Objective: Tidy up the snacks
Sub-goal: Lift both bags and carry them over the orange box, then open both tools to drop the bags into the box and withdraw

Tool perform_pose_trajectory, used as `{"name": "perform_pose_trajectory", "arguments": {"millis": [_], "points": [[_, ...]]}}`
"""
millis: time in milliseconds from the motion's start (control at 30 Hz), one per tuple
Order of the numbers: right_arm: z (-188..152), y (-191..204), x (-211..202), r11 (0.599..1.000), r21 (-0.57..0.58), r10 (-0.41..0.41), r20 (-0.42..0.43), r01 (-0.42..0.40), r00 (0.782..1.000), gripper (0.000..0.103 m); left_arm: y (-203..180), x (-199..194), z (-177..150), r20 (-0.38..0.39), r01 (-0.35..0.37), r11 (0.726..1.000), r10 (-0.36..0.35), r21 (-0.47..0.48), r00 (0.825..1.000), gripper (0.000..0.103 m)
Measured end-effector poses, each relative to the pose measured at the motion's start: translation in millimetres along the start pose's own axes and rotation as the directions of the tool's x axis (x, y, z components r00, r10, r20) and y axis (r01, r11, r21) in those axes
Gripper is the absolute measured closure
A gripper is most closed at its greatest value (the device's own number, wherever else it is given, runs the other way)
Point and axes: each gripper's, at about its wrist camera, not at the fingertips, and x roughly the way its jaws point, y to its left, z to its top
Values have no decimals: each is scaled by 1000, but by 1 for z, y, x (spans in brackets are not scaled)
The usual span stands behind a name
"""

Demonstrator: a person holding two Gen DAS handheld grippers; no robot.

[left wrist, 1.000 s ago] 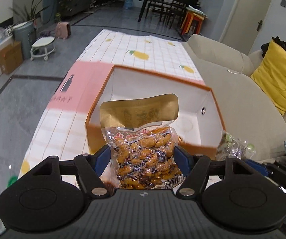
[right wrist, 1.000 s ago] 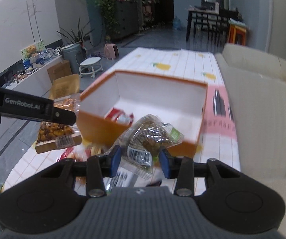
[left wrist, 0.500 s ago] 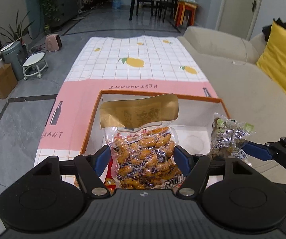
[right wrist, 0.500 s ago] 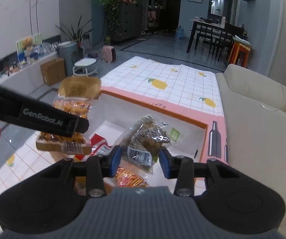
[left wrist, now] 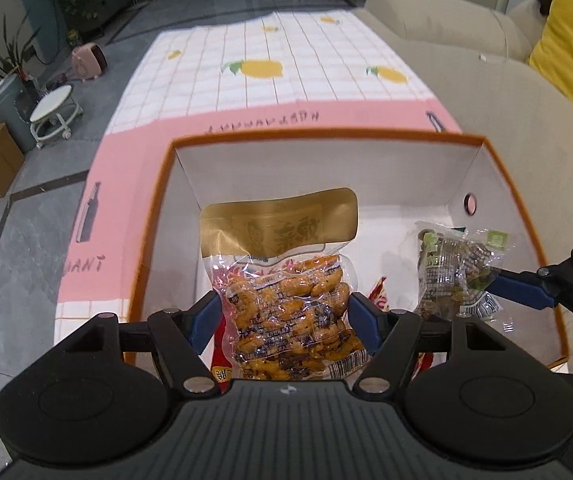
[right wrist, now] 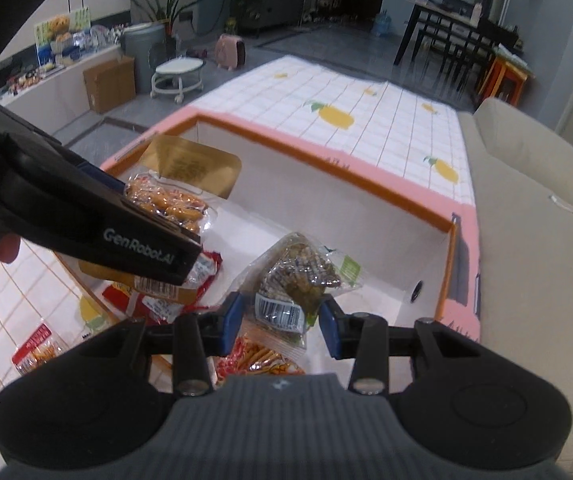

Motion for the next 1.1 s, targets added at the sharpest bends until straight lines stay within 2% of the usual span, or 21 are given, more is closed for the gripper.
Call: {"name": "perform_pose_trajectory", "arguments": {"millis": [267, 667, 800, 900, 1100], "points": [[-2, -1, 31, 1000, -19, -13, -123, 11, 992, 63, -5, 25, -2, -89, -27, 999, 30, 32, 996, 23], [2, -7, 41, 999, 47, 14, -180, -5, 984, 61, -3, 40, -7, -157, -34, 999, 38, 32, 987, 21], [4, -7, 41, 999, 32, -10, -186, 16, 982, 56, -3, 36, -6, -142, -43, 998, 48, 39, 989, 19], [5, -8, 36, 999, 41, -18, -180, 26, 984, 48, -3, 24, -4, -93, -55, 998, 58, 39, 994, 15], [10, -8, 15, 997, 53, -45, -132, 52, 990, 38, -3, -13, -1, 9, -66, 998, 66, 2, 998, 15]]}}
